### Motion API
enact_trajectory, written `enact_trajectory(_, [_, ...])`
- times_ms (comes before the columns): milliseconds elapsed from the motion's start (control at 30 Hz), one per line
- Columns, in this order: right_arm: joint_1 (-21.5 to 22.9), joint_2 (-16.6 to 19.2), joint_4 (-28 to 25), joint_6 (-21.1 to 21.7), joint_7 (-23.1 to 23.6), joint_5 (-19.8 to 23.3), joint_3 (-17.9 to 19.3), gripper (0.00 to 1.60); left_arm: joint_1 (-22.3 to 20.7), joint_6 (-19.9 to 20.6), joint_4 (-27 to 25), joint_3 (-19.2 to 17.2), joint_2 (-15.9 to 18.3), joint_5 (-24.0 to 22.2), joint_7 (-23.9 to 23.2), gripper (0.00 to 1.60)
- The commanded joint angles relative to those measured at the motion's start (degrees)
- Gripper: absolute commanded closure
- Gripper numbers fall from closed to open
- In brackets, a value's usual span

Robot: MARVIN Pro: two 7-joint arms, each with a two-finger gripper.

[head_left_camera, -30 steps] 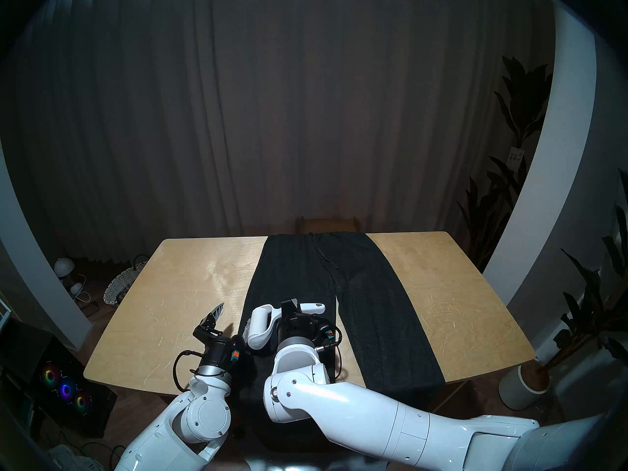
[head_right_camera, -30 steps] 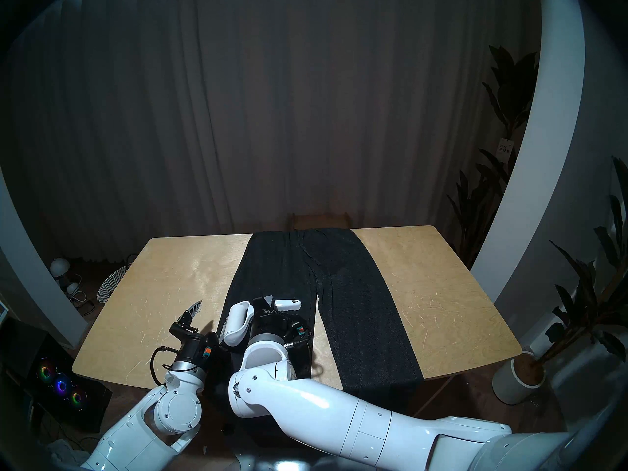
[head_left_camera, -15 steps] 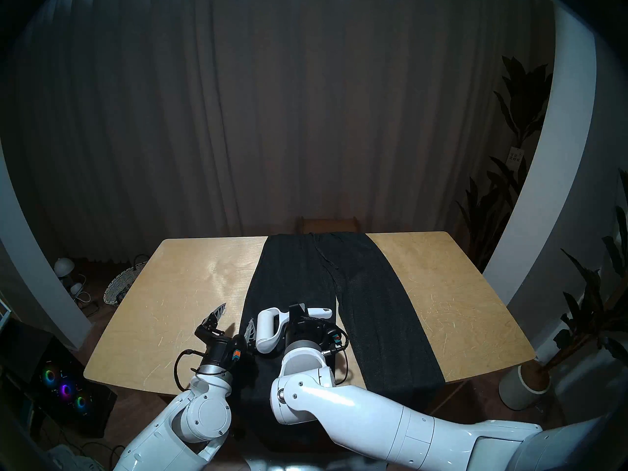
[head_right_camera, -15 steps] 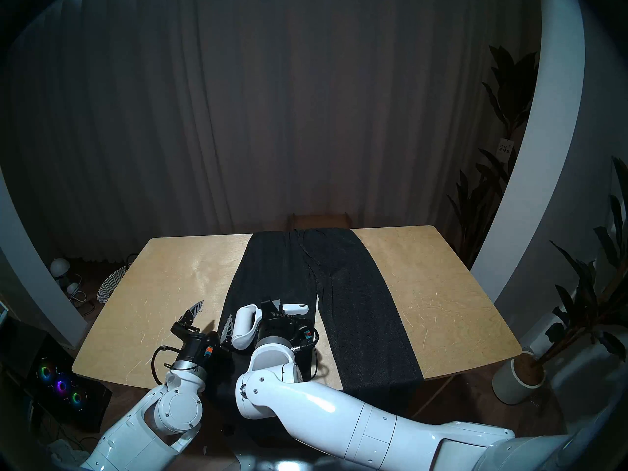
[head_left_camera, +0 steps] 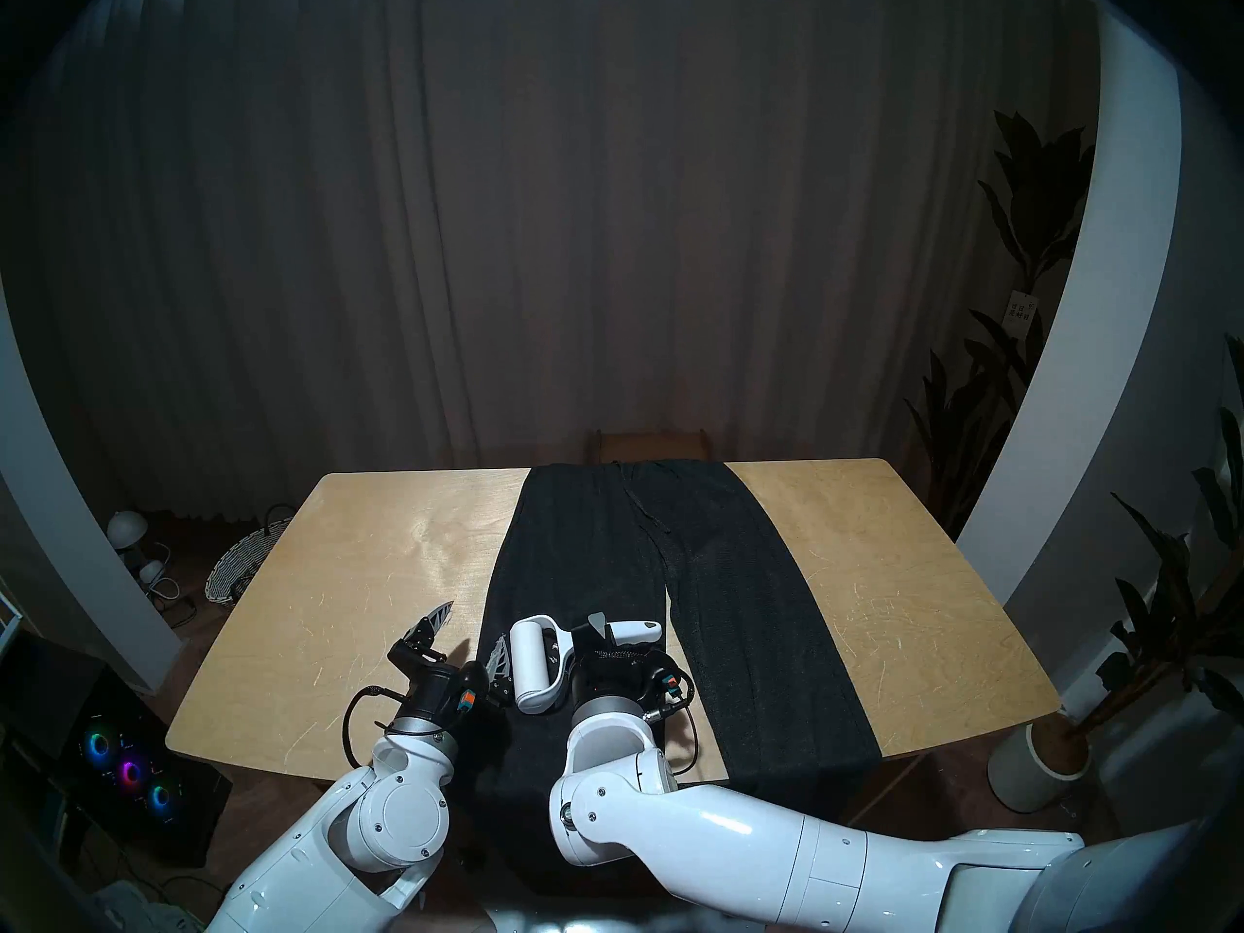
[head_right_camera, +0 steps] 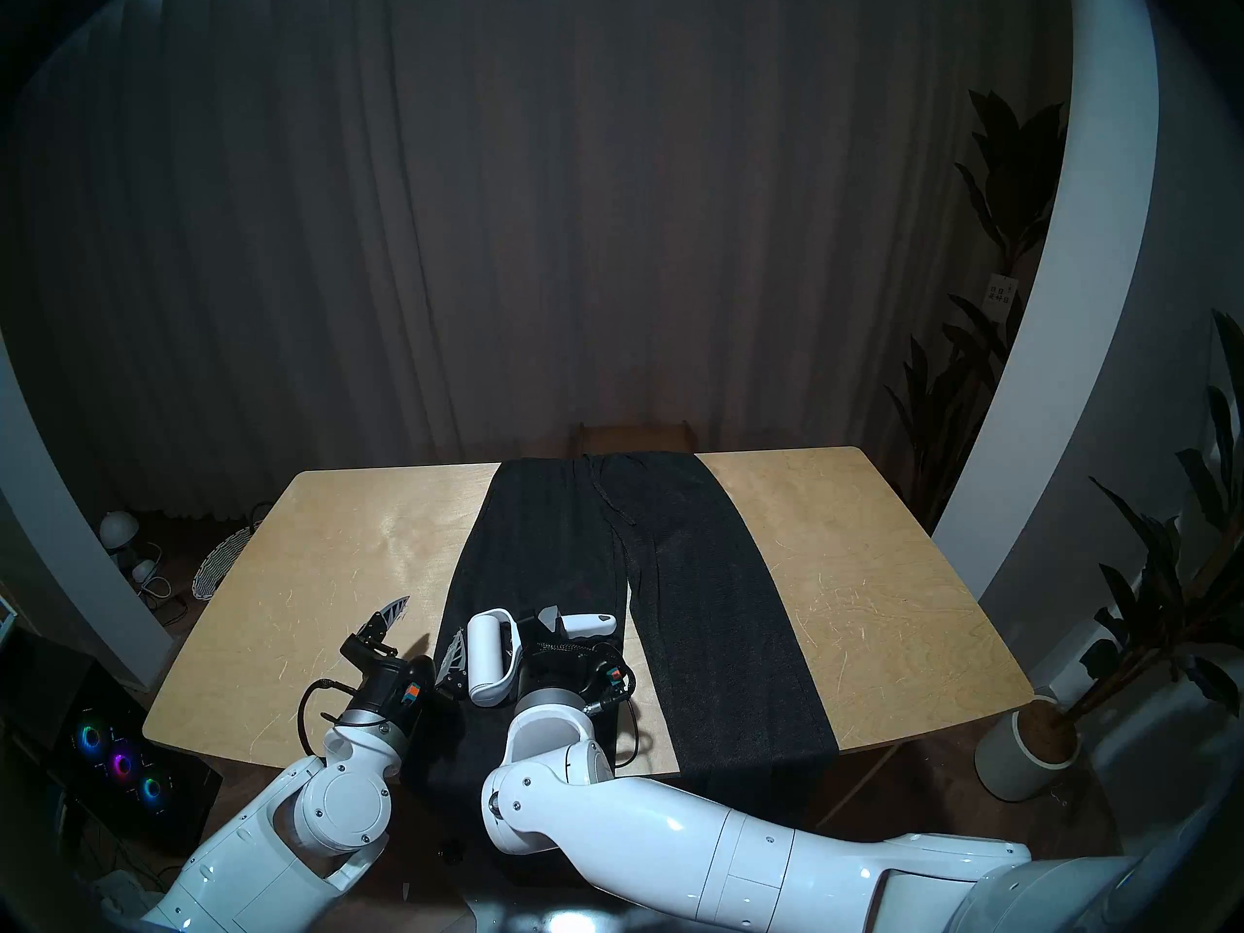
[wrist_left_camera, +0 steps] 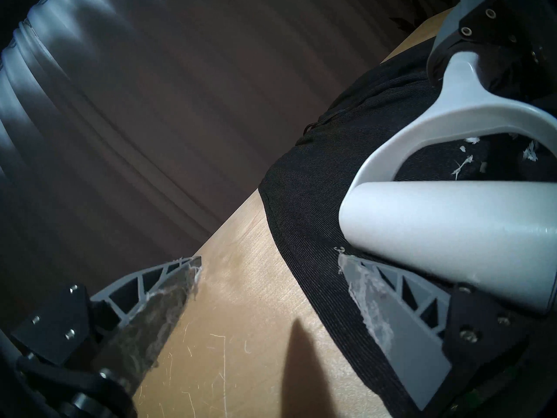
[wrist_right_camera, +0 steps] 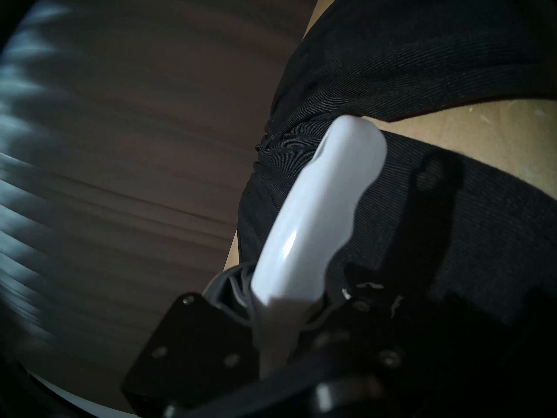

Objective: Remove lint and debris from pants with a lint roller

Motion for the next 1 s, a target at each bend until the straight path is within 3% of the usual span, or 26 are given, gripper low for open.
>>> enact_trajectory(0, [-1.3, 1.3, -0.9, 0.1, 0.2, -2.0, 0.7, 1.6, -0.3, 1.7, 1.9, 0.3, 0.7, 0.3, -1.5, 0.0])
enact_trajectory(767, [-7.2, 5.0, -5.1, 0.1, -1.6, -8.7, 7.0, 1.6, 1.3, 3.3, 3.6, -2.2, 1.2, -2.0, -1.0, 0.0])
enact_trajectory(967, [-10.5, 6.0, -8.3, 0.1, -2.8, -11.5, 11.2, 1.6, 1.5, 3.3, 4.0, -2.9, 1.2, -2.9, -1.2, 0.0])
